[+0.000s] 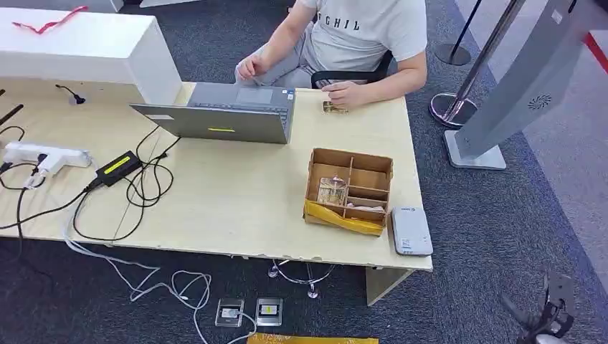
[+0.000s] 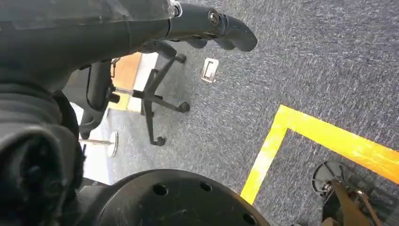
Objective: Pass the card to the sensor for recognition and then transmit it.
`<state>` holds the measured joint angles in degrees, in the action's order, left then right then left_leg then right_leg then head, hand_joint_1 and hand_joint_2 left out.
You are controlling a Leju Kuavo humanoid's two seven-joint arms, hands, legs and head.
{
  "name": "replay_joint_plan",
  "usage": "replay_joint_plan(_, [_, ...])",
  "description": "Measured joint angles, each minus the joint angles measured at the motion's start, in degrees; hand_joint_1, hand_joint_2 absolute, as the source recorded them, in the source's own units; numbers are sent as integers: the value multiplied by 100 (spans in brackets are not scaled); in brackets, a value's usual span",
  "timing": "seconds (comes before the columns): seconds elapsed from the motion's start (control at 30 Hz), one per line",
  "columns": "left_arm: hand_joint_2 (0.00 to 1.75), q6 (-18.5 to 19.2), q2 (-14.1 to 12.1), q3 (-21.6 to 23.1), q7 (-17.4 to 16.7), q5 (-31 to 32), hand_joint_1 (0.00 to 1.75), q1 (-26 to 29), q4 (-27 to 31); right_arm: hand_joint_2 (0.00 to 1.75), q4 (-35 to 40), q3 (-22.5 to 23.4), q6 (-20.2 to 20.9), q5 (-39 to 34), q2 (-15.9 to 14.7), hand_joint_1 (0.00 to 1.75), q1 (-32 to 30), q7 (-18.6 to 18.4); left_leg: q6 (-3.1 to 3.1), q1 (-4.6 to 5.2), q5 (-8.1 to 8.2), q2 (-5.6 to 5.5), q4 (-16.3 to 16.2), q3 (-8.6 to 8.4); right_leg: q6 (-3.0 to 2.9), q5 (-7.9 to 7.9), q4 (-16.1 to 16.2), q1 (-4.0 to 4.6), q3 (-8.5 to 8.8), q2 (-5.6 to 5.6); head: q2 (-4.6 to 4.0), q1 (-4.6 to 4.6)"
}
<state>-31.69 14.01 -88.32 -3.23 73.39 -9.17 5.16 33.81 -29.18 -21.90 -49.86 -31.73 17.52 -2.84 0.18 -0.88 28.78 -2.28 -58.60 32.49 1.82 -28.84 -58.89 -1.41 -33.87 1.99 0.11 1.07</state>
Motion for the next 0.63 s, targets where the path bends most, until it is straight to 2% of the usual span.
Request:
replay_joint_plan(0.1, [0,-28,2,0,17,-35,0,-1,0,175,-271,82,218,-120,117,0,-349,48,1,0,1,1,0,-2,0,-4,0,0,0,1,0,-2])
replay_joint_plan(0.23, [0,-31,17,0,-39,-20,0,-5,0,175,-704,89,220,138,291,0,-740,-160,1,1,2,3,1,-4,-1,-6,0,0,2,1,0,2])
replay_joint_plan(0.37, [0,-63,31,0,-188,-26,0,-6,0,175,-976,87,247,68,489,0,-1061,-27,-4,1,7,11,2,-5,0,-6,-1,-1,2,16,0,0])
replay_joint_plan(0.4, [0,-81,31,0,-221,-26,0,-8,0,0,-1033,87,253,46,535,0,-1100,19,-4,1,7,14,2,-7,0,-6,0,-1,3,20,0,-4])
replay_joint_plan(0.43, [0,-96,35,0,-236,-26,0,-9,0,0,-1075,85,264,26,562,0,-1130,72,-4,1,7,16,2,-7,0,-6,0,-1,3,20,0,-2])
replay_joint_plan(0.57, [0,-190,66,0,-286,-153,0,-15,2,0,-1276,87,410,-72,745,0,-1208,710,-3,1,7,20,2,-13,0,-6,0,-1,7,19,2,0])
replay_joint_plan(0.63, [0,-179,70,0,-288,-214,0,-16,2,0,-1362,87,382,47,869,0,-1229,747,-4,1,7,21,1,-16,0,-6,0,0,8,21,0,0])
